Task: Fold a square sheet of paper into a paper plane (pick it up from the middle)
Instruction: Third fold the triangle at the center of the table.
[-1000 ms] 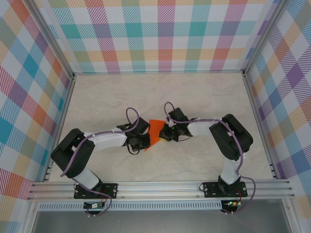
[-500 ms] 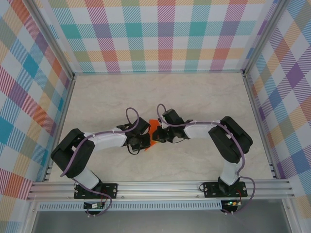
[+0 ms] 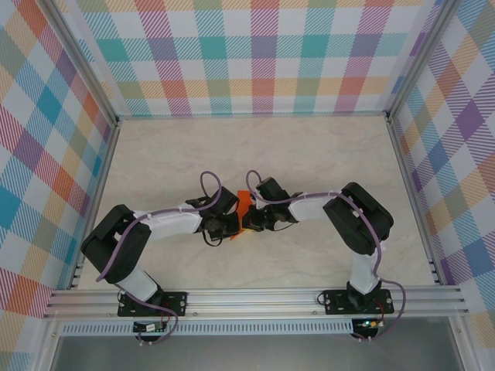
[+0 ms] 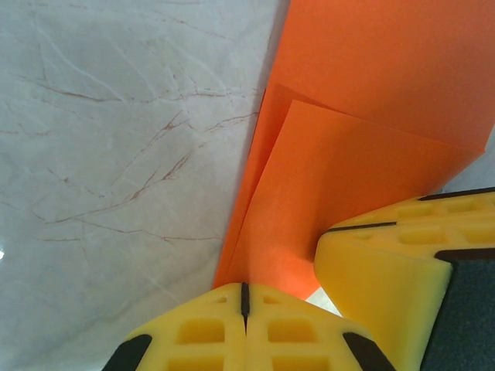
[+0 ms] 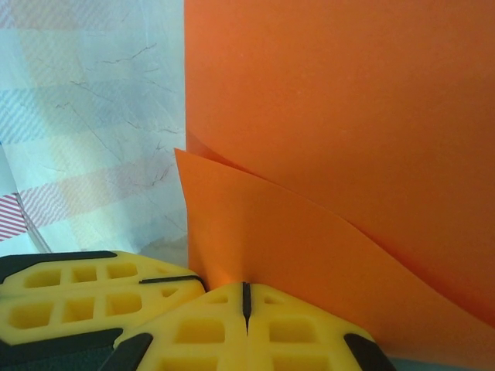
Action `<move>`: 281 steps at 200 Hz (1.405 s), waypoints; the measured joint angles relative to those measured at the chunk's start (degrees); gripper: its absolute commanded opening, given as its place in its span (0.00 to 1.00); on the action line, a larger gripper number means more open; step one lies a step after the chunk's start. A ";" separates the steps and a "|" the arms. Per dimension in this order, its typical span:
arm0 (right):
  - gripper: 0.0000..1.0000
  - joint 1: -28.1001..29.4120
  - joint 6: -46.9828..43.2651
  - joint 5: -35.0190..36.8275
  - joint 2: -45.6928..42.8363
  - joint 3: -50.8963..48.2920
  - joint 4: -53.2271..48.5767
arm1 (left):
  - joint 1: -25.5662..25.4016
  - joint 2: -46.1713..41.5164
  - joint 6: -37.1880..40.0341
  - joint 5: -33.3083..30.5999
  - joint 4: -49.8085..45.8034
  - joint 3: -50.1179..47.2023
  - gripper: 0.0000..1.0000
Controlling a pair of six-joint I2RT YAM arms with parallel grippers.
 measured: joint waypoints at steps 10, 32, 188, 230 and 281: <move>0.00 -0.31 -0.76 0.00 -0.02 -0.04 -0.02 | 0.00 0.00 0.00 -0.04 -0.15 0.00 0.00; 0.00 -2.60 -2.10 0.02 -0.55 -0.92 0.42 | 0.00 0.00 0.00 -0.02 -0.15 -0.22 0.00; 0.00 -5.53 -1.29 4.94 -7.30 -2.60 -0.68 | 3.72 -0.04 16.68 -0.22 -4.15 1.27 0.00; 0.00 -2.93 1.05 2.03 -3.28 -1.25 0.83 | 4.26 -0.07 17.20 0.00 -4.33 1.29 0.00; 0.00 -2.84 3.21 1.11 -0.59 -0.35 3.02 | 4.26 -0.15 16.41 -0.20 -4.39 1.31 0.00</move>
